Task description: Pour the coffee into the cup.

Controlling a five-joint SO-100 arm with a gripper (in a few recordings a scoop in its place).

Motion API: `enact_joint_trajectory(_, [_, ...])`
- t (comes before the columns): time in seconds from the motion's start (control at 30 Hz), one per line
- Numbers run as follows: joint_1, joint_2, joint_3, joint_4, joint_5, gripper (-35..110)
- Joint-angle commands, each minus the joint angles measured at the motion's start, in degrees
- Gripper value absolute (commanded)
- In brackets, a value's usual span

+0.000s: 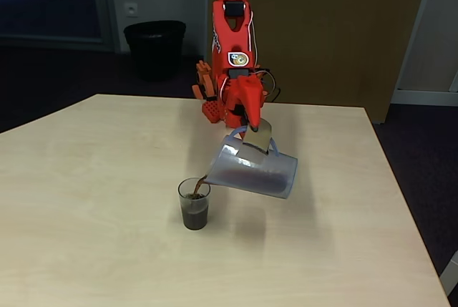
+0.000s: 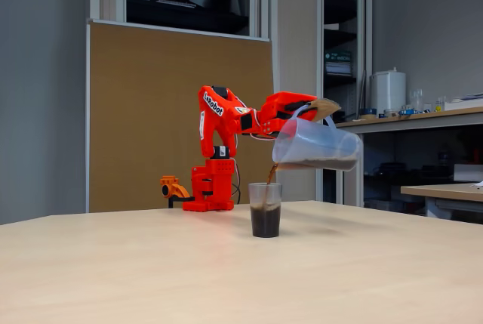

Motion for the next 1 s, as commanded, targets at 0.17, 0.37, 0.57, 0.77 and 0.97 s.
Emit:
enact_joint_trajectory(0.17, [-0.4, 2.4, -0.4, -2.2, 1.3, 0])
enact_joint_trajectory(0.37, [-0.4, 2.3, -0.4, -2.3, 1.5, 0])
enact_joint_trajectory(0.57, [-0.5, 2.0, -0.6, -2.3, 1.0, 0])
enact_joint_trajectory(0.77, [-1.5, 1.3, -1.1, -1.0, -4.4, 0])
enact_joint_trajectory(0.97, [-2.5, 1.2, -2.9, 3.3, -12.1, 0])
